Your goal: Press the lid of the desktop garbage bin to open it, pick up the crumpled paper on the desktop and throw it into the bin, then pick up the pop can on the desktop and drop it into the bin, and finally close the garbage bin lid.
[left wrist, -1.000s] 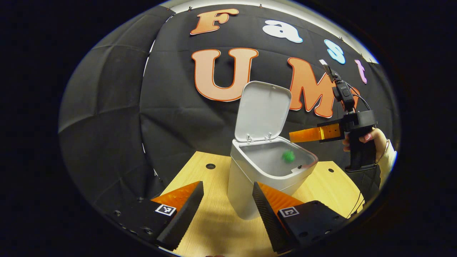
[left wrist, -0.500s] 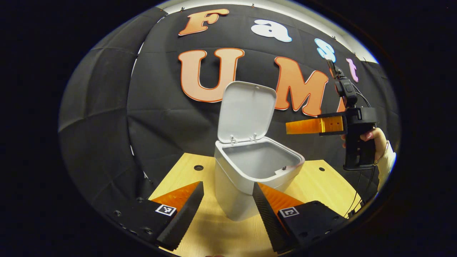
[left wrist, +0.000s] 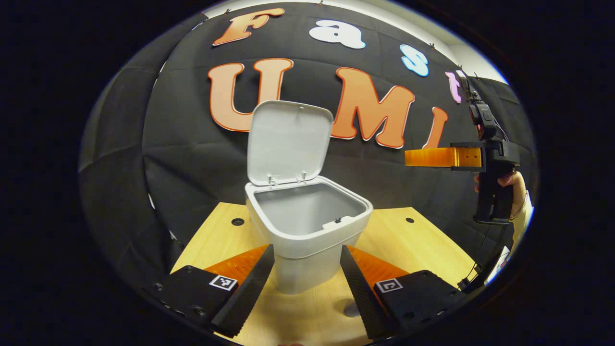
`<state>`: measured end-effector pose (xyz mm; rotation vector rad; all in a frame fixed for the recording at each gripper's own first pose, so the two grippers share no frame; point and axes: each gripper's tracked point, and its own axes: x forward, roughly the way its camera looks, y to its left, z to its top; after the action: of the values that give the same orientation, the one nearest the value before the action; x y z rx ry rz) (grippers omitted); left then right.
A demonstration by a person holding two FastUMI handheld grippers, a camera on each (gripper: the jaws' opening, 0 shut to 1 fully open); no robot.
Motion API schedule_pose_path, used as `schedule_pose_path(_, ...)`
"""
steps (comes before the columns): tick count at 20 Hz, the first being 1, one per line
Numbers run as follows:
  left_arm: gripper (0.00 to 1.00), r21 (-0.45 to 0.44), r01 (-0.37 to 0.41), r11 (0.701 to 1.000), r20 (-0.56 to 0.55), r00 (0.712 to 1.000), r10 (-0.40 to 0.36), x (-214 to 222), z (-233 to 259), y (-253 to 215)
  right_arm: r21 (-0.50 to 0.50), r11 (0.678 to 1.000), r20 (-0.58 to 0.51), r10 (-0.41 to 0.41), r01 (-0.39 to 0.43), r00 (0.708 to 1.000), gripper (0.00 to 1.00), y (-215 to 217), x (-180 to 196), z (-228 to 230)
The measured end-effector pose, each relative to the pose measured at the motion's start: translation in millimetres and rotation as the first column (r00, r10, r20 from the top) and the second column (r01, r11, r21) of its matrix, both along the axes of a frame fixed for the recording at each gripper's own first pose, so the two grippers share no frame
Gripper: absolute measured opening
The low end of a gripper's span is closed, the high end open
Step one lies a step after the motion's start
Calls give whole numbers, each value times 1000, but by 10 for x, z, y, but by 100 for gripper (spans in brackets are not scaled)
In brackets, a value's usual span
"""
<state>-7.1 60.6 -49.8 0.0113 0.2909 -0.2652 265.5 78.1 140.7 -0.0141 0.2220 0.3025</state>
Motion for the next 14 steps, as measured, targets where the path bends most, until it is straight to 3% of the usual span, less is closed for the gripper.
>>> schedule_pose_path(4, 89, 5, 73, 997, -33, 997, -73, -55, -169, -345, -16, 998, 11, -62, 63, 998, 95, -406, -265, -30)
schedule_pose_path(8, 89, -64, 163, 985, -70, 983, -168, -115, -370, -771, -27, 994, -8, -111, 110, 994, 95, -710, -478, -153)
schedule_pose_path(14, 89, -77, 216, 973, -168, 960, -226, -247, -913, -1100, -10, 986, -63, -169, 168, 984, 95, -1057, -731, -403)
